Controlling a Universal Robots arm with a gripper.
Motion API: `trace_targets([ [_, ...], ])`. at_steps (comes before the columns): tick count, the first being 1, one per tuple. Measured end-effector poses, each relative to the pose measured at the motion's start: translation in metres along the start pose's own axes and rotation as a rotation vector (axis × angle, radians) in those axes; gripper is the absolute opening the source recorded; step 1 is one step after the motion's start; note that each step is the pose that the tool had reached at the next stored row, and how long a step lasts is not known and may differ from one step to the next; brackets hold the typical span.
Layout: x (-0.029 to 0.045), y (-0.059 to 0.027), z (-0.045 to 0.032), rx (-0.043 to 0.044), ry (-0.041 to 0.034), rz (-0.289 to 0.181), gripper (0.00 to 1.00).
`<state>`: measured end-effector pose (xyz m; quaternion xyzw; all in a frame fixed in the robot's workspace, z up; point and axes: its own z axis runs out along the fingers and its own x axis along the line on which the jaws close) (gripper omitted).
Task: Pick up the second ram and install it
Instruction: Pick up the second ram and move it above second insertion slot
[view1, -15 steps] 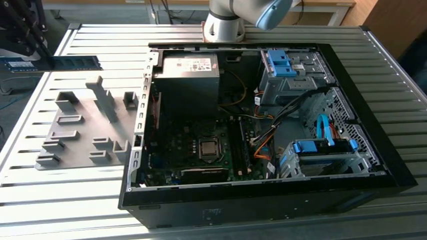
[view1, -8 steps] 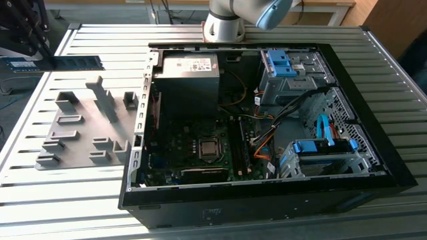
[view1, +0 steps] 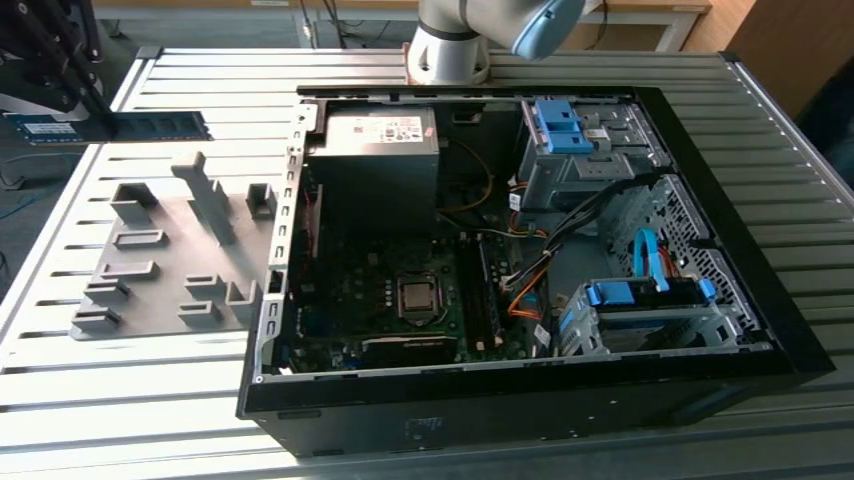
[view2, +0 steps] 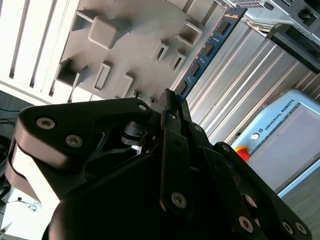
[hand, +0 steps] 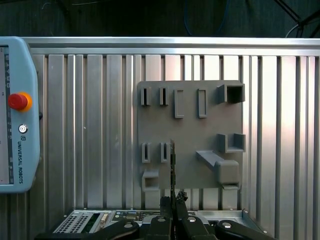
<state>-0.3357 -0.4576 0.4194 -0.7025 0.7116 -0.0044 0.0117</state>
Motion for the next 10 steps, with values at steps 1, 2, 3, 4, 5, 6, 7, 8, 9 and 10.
trace_targets([
  [1, 0.0, -0.0006, 0.0, -0.0001, 0.0, 0.0, 0.14],
  [2, 0.0, -0.0036, 0.0001, -0.0001, 0.0, 0.0, 0.14],
  [3, 0.0, -0.0037, 0.0001, 0.0, 0.0, 0.0, 0.14],
  [4, 0.0, -0.0039, 0.0001, 0.0, 0.0, 0.0, 0.14],
  [5, 0.0, -0.0041, 0.0001, 0.0, 0.0, 0.0, 0.14],
  [6, -0.0001, -0.0043, 0.0001, -0.0001, 0.0, 0.0, 0.14],
  [7, -0.0001, -0.0045, 0.0001, 0.0, 0.0, 0.0, 0.14],
  [8, -0.0001, -0.0047, 0.0001, -0.0001, 0.0, 0.0, 0.14],
  [9, -0.0001, -0.0049, 0.0001, 0.0, 0.0, 0.0, 0.14],
  [10, -0.0001, -0.0051, 0.0001, -0.0001, 0.0, 0.0, 0.14],
])
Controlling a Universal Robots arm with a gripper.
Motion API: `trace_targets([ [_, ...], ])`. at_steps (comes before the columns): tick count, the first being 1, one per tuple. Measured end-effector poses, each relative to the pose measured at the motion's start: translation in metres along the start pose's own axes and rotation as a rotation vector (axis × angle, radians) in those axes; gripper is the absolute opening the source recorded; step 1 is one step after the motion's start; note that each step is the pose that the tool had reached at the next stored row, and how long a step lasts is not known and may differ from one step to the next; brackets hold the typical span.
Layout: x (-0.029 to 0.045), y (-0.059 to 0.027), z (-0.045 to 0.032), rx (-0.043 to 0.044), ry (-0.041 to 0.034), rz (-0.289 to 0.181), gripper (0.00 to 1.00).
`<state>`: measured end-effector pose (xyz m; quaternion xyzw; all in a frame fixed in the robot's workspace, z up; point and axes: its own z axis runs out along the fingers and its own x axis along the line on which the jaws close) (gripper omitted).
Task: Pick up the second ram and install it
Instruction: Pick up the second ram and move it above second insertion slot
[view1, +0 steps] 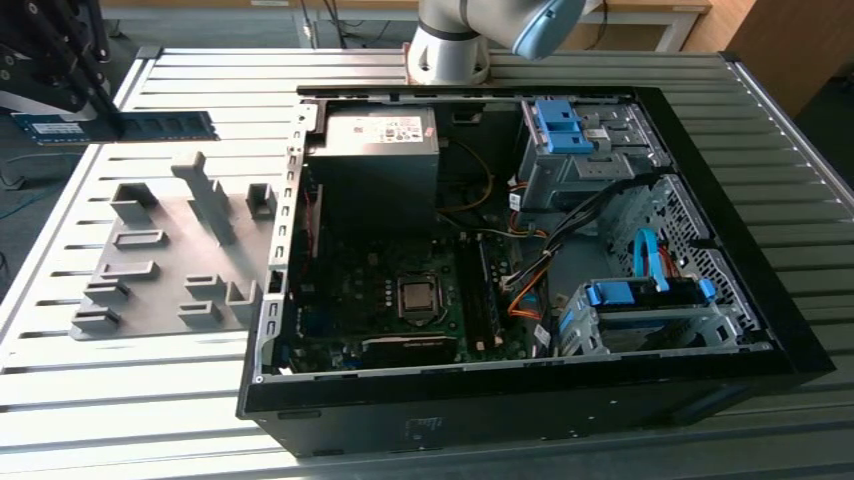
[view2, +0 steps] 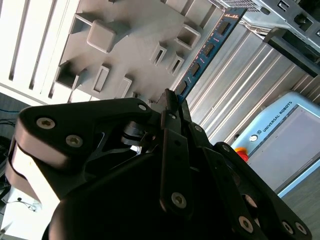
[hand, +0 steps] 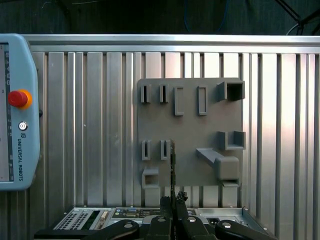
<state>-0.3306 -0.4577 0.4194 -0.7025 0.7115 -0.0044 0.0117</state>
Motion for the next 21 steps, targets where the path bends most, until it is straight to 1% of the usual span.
trace_targets([
  [21, -0.0001, -0.0086, 0.0002, 0.0, -0.0001, 0.0, 0.14],
])
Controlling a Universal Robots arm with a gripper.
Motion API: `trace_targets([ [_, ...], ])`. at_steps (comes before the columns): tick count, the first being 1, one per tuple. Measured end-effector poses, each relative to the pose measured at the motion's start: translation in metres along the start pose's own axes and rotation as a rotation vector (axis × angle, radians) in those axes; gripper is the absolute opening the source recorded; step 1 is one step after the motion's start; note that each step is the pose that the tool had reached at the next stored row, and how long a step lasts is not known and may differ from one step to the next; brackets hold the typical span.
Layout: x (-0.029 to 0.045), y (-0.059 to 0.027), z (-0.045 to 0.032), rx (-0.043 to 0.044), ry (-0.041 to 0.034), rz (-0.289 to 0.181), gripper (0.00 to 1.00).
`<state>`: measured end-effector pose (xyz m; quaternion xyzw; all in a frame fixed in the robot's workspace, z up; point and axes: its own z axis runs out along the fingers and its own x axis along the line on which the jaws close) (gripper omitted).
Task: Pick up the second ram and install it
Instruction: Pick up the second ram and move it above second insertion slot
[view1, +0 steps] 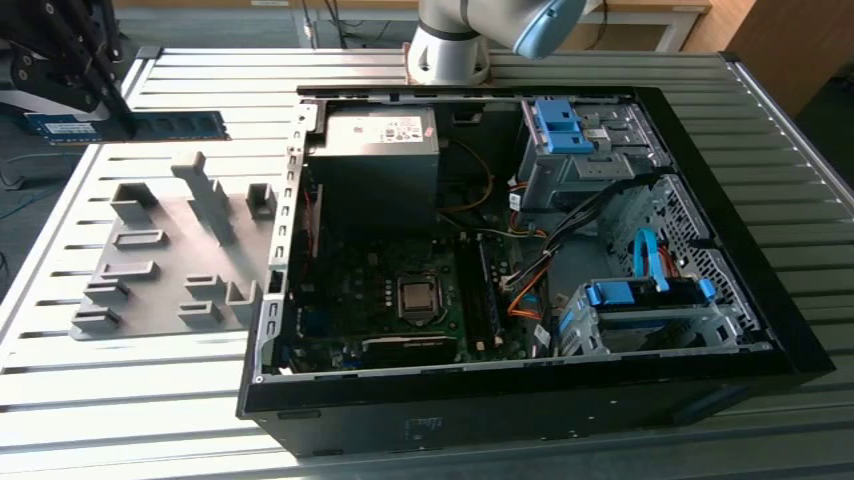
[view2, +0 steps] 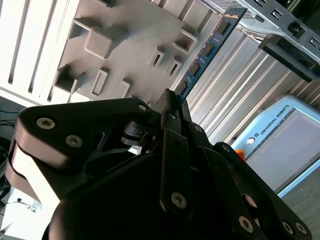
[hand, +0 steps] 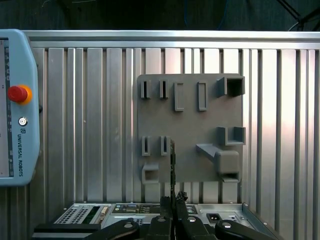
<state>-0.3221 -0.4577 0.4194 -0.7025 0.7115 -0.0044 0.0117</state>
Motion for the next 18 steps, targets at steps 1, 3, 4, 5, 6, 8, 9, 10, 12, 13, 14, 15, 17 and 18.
trace_targets([
  [1, 0.0, -0.0003, 0.0, 0.0, 0.0, 0.0, 0.14],
  [3, 0.0, -0.0011, 0.0, 0.0, 0.0001, 0.0, 0.14],
  [4, 0.0, -0.0014, 0.0, 0.0, 0.0, 0.0, 0.14],
  [5, 0.0, -0.0018, 0.0001, 0.0, 0.0, 0.0, 0.14],
  [6, 0.0, -0.0021, 0.0001, 0.0, 0.0, 0.0, 0.14],
  [8, 0.0, -0.0025, 0.0, 0.0, 0.0001, 0.0, 0.14],
  [9, 0.0, -0.0025, 0.0001, 0.0, 0.0, 0.0, 0.14],
  [10, 0.0, -0.0026, 0.0, 0.0, 0.0, 0.0, 0.14],
  [12, -0.0001, -0.003, 0.0001, 0.0, 0.0, 0.0, 0.14],
  [13, 0.0, -0.0033, 0.0001, 0.0, 0.0001, 0.0, 0.14],
  [14, 0.0, -0.0036, 0.0001, 0.0, 0.0, 0.0, 0.14],
  [15, 0.0, -0.004, 0.0001, 0.0, 0.0001, 0.0, 0.14],
  [17, -0.0001, -0.0048, 0.0001, 0.0, 0.0, 0.0, 0.14],
  [18, -0.0001, -0.0052, 0.0002, 0.0001, 0.0, 0.0, 0.14],
])
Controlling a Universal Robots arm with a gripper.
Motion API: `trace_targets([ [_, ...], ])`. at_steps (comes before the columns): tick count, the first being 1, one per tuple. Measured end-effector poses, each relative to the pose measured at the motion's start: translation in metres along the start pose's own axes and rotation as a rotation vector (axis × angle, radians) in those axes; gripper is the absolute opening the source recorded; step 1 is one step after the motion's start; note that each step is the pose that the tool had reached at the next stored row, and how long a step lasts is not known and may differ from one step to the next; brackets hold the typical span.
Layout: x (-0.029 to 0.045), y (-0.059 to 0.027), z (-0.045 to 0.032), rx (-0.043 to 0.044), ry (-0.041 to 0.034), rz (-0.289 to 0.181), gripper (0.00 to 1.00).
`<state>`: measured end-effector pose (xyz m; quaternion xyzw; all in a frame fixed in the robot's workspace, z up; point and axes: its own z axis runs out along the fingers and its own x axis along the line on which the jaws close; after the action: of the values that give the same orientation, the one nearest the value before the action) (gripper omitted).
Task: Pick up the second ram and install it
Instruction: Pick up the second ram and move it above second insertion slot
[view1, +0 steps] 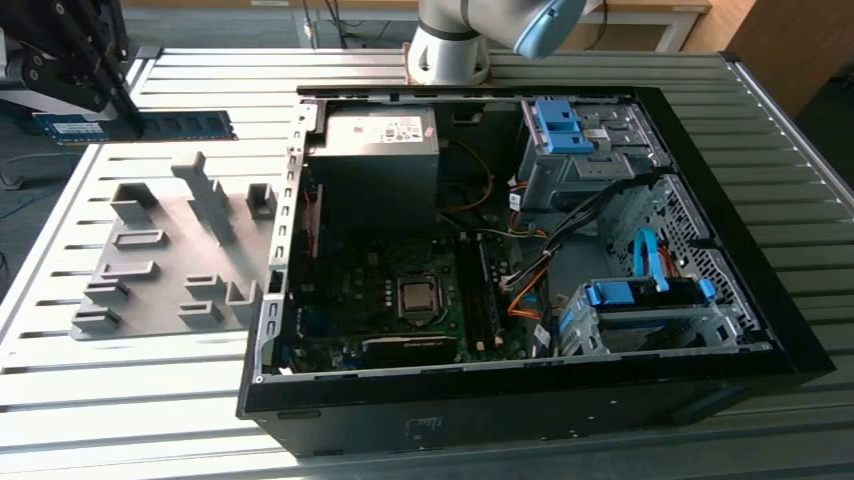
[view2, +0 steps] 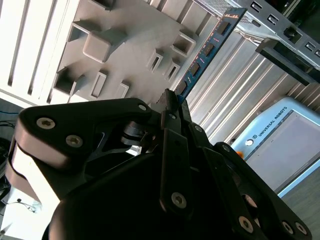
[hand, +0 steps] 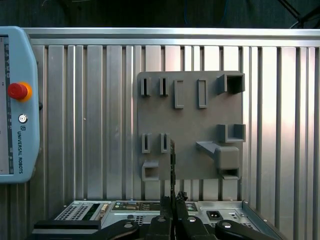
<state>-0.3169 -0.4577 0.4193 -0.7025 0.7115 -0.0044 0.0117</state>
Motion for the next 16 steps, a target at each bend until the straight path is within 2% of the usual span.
trace_targets([
  [10, 0.0, -0.0035, 0.0, -0.0001, 0.0001, 0.0, 0.14],
  [12, -0.0001, -0.0087, 0.0002, -0.0001, 0.0001, 0.0, 0.14],
  [16, -0.0001, -0.0094, 0.0002, -0.0001, 0.0001, 0.0, 0.14],
])
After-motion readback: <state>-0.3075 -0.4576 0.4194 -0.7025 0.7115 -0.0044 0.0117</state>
